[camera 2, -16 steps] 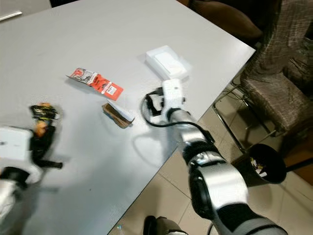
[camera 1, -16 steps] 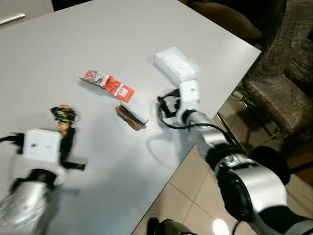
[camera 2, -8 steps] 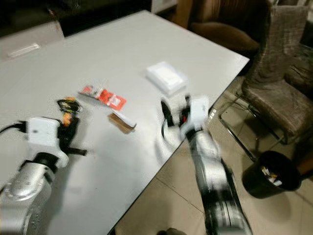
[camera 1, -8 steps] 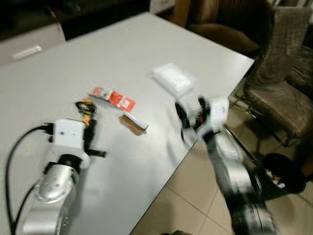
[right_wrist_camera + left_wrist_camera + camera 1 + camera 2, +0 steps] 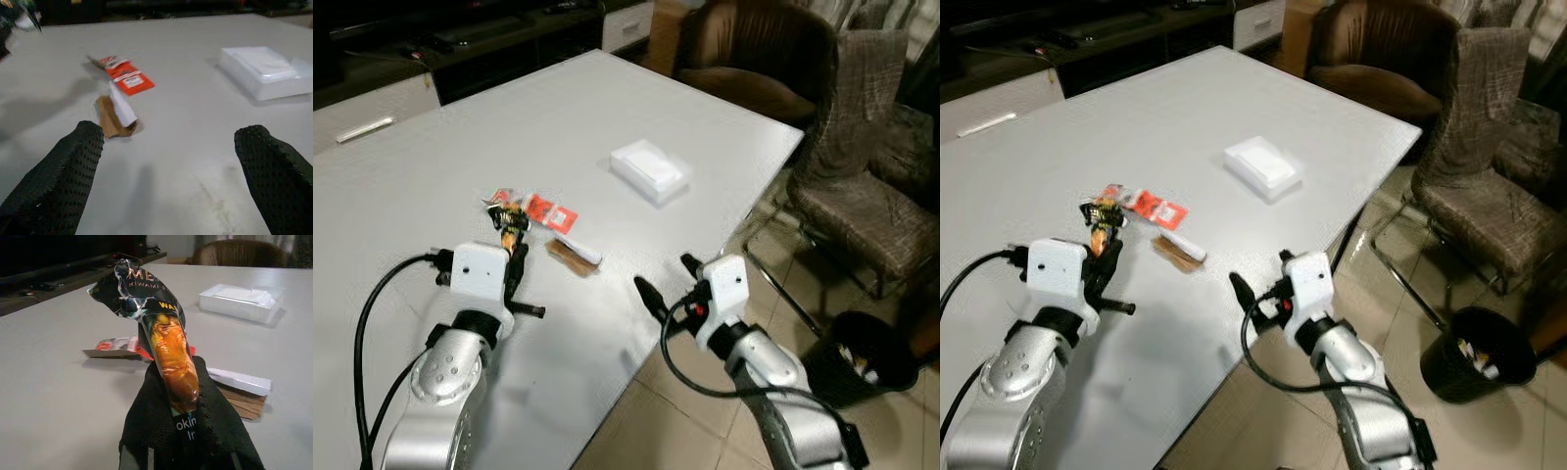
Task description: Picking trash to rubbish bin
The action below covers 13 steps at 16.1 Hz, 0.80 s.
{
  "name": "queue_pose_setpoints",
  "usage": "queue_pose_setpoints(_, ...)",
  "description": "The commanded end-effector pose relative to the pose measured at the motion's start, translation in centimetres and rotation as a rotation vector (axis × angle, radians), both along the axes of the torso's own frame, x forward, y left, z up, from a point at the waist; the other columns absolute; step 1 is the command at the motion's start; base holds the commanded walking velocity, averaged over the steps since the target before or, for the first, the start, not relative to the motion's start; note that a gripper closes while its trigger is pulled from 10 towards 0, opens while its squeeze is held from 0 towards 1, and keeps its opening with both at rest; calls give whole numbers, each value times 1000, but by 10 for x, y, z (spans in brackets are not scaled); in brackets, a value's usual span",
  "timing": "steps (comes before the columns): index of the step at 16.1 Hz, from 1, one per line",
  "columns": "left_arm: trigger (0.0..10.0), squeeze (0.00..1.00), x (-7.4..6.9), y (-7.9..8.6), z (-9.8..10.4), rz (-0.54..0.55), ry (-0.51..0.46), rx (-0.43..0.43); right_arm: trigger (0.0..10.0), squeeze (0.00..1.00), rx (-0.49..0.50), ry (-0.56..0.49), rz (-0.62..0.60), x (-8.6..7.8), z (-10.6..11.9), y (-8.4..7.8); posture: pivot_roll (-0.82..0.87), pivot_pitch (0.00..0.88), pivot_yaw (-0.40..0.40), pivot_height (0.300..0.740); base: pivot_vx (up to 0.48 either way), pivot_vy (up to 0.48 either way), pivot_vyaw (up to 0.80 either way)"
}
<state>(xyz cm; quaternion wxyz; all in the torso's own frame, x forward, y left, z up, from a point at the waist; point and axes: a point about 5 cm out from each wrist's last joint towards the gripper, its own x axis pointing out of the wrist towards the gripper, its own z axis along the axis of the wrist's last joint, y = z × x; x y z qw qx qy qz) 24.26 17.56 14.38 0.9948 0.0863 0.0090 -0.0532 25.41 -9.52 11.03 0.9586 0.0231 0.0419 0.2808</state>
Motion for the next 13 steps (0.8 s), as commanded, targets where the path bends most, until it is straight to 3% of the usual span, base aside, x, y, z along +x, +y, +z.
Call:
queue_pose_setpoints(1,10000,0,-2,1,-4,14,11,12,10000,0,-11,-3,24,0,4,2,-40,0,-85,740,0,0,800)
queue_pose_setpoints(6,10000,0,-6,2,-2,21,2,24,10000,0,18,11,60,3,14,10,-15,0,-105,740,0,0,800)
queue_pose_setpoints(13,10000,0,0,-1,1,-21,3,29,10000,0,37,22,-38,5,13,-3,-19,0,-70,740,0,0,800)
